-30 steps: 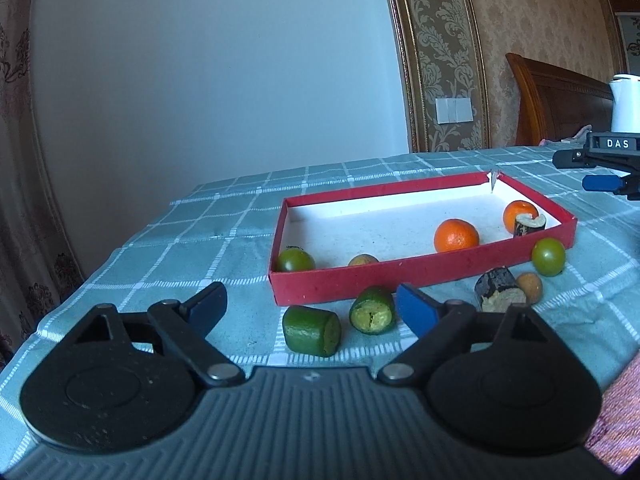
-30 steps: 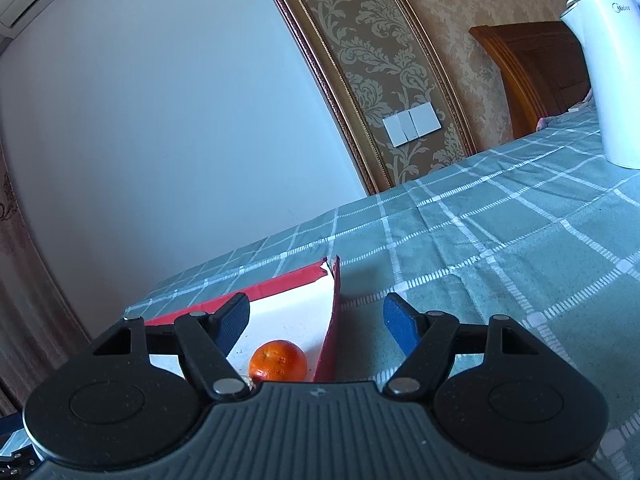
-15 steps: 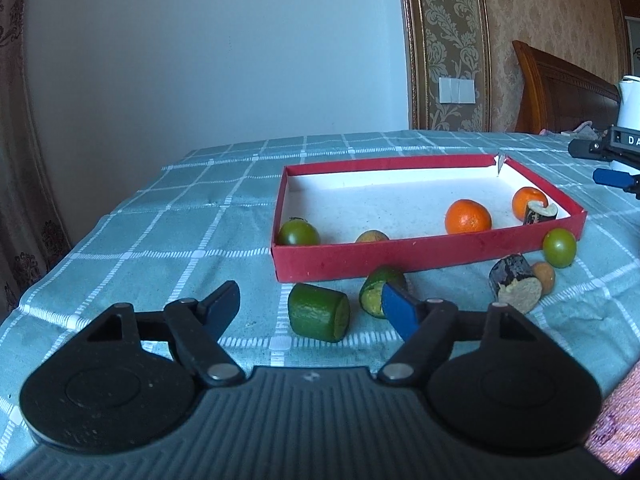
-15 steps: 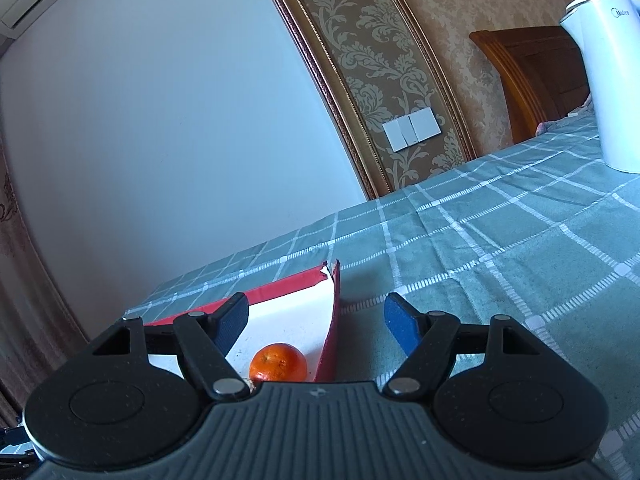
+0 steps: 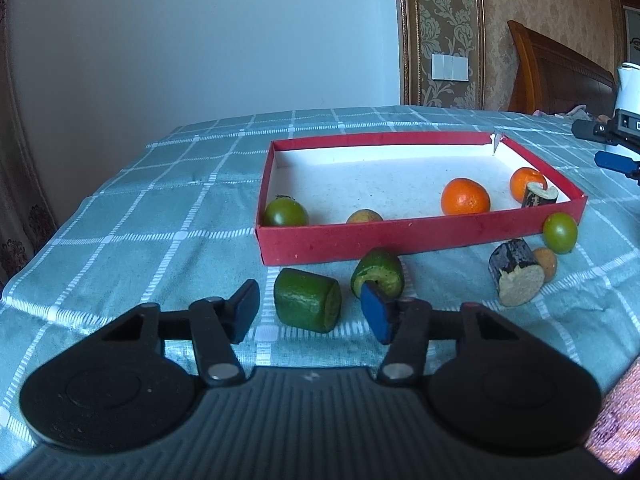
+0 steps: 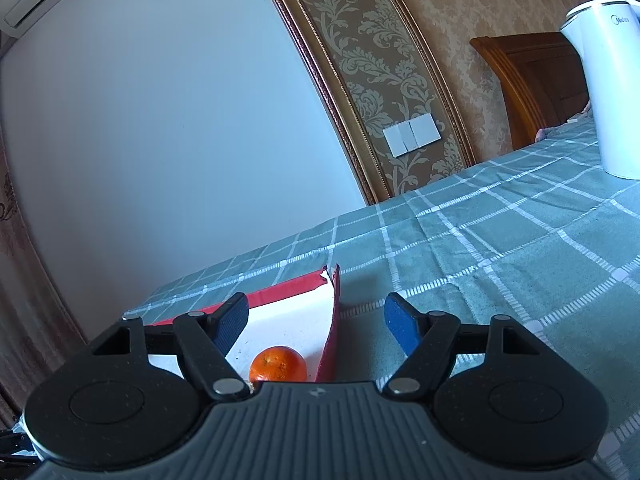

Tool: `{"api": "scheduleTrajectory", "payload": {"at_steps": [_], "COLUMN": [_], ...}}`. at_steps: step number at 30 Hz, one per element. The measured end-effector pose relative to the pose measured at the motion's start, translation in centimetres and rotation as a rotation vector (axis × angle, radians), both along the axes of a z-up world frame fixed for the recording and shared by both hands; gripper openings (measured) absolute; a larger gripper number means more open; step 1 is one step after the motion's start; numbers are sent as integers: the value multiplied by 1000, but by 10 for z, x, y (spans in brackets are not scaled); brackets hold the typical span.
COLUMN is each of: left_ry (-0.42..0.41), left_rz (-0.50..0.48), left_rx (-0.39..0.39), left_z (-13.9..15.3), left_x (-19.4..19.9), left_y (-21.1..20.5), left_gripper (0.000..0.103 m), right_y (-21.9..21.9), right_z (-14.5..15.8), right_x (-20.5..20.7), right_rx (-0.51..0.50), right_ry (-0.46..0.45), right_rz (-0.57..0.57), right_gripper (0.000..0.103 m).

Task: Organize fruits
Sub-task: 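Reach the left gripper to the green cucumber piece and close on it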

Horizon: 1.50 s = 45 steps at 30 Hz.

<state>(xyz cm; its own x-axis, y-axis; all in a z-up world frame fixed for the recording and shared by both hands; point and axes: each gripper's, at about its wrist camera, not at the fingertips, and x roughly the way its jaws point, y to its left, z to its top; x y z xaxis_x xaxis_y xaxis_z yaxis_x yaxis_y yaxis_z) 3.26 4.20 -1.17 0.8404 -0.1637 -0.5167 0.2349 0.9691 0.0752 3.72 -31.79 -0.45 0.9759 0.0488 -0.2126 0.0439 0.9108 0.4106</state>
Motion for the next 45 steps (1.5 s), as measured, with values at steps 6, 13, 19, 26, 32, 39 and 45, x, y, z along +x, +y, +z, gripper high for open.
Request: {"api": "scheduleTrajectory", "payload": {"at_steps": [6,13,19,26,32,39,45], "left_ry": [5,6,-19,-31,-41,-66,-59], "left_rz": [3,11,39,128,166,195,196], "left_rx": [1,13,33,33,69,88,72], "left_z": [-1,-2,-2,-1,0,2,5], "left_x": [0,0,-5,-5,-5,-8,-7], "left_y": [-1,-3,-5,-1,-5,-8,-13], "left_gripper": [42,32,28,26,26,26,26], "right_y": [0,-1,-1,-2,-2,-4,-3], "right_z": [1,0,1,0,0,-1,-2], "right_x": [-1,-2,-1,-2,-2,-2,-1], "right_rx": [-1,0,3,3,3,4,4], "right_ry": [-6,-9,-7,-4,-3,-1,0], "right_rz": [-7,-11,-18,-20,-21,-20,-22], "right_gripper": [76,76,76,76,76,76,76]}}
